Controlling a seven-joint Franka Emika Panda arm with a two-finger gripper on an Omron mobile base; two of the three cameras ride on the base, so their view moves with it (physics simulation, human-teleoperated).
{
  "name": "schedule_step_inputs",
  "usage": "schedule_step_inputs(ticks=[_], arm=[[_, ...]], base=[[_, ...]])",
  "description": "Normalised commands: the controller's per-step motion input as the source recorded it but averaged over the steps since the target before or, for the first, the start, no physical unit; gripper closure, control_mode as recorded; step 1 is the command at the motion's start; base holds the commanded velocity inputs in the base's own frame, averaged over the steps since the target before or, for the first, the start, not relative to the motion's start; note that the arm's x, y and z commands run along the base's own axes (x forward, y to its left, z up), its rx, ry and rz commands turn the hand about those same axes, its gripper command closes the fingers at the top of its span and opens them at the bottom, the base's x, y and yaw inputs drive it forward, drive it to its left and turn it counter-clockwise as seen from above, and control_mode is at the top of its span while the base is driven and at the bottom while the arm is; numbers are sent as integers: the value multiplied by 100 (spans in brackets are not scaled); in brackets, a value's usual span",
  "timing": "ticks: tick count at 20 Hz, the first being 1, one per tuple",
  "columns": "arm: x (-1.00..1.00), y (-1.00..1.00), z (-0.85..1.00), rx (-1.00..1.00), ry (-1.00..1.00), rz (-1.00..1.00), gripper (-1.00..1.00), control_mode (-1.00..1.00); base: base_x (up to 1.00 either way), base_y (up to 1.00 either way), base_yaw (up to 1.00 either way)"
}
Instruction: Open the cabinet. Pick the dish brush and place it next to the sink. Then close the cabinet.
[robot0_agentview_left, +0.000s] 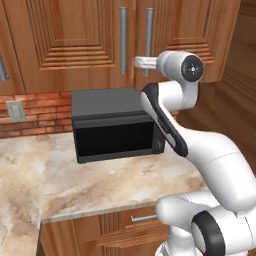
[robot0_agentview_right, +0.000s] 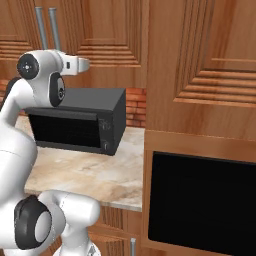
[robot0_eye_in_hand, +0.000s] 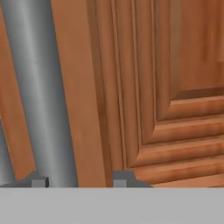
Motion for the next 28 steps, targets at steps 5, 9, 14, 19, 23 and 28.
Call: schedule_step_inputs(ticks=[5, 9, 14, 19, 23, 28], arm=[[-51, -71, 20, 4, 0, 0, 100, -100], [-68, -87, 6, 4, 0, 0, 100, -100], [-79, -91, 0, 5, 0, 0, 100, -100], [-79, -89, 4, 2, 1, 0, 100, -100], [-72, -77, 10, 0, 5, 0, 100, -100], [-33, -44, 2, 0, 14, -1, 100, -100]], base=[[0, 0, 0], [0, 0, 0], [0, 0, 0], [0, 0, 0], [0, 0, 0], [0, 0, 0]])
